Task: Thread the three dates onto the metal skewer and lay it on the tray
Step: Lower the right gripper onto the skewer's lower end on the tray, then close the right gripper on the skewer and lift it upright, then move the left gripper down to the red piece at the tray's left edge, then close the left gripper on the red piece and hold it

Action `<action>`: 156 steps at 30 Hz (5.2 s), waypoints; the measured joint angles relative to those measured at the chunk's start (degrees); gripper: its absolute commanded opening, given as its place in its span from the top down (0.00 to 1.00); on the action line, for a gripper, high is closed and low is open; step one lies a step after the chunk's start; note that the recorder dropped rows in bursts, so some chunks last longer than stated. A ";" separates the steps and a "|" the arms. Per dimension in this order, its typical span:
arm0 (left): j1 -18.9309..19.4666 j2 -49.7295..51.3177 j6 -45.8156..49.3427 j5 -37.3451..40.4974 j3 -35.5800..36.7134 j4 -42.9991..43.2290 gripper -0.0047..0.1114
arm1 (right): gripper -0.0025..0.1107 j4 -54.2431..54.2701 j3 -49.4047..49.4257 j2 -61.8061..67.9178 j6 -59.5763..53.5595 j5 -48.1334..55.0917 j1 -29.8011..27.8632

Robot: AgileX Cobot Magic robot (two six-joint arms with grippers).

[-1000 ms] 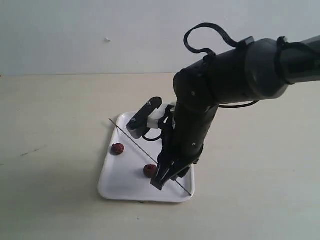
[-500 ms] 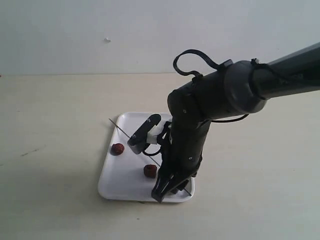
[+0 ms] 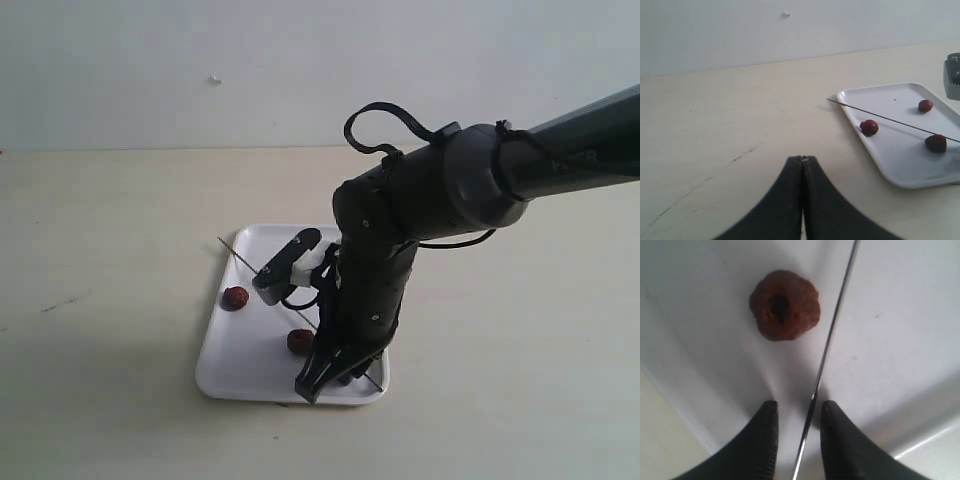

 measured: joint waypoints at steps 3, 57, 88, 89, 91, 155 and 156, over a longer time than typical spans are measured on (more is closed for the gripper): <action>0.00 0.00 0.00 0.00 0.00 0.00 0.96 | 0.87 0.11 -0.09 0.03 1.03 -0.12 0.00; 0.00 0.00 0.21 -13.03 0.12 -19.78 0.96 | 0.98 23.20 -2.14 -15.91 -37.95 -2.63 -25.31; -0.41 76.59 -15.51 6.95 -56.77 -3.53 0.96 | 0.98 12.00 -2.14 -15.91 -23.95 -2.42 -27.90; -0.85 80.54 -15.38 10.60 -59.07 -2.94 0.96 | 0.98 11.91 -2.14 -15.91 -23.53 -2.42 -28.37; -2.33 87.04 -15.25 16.33 -62.39 -1.35 0.96 | 0.98 11.70 -2.14 -15.91 -23.00 -2.42 -29.19; -23.05 123.35 -52.69 31.32 -88.12 18.11 0.55 | 0.98 21.75 -2.14 -15.91 -27.27 -3.02 -29.42; -23.05 123.35 -52.69 31.28 -88.12 18.11 0.55 | 0.98 21.75 -2.14 -15.91 -27.27 -3.02 -29.42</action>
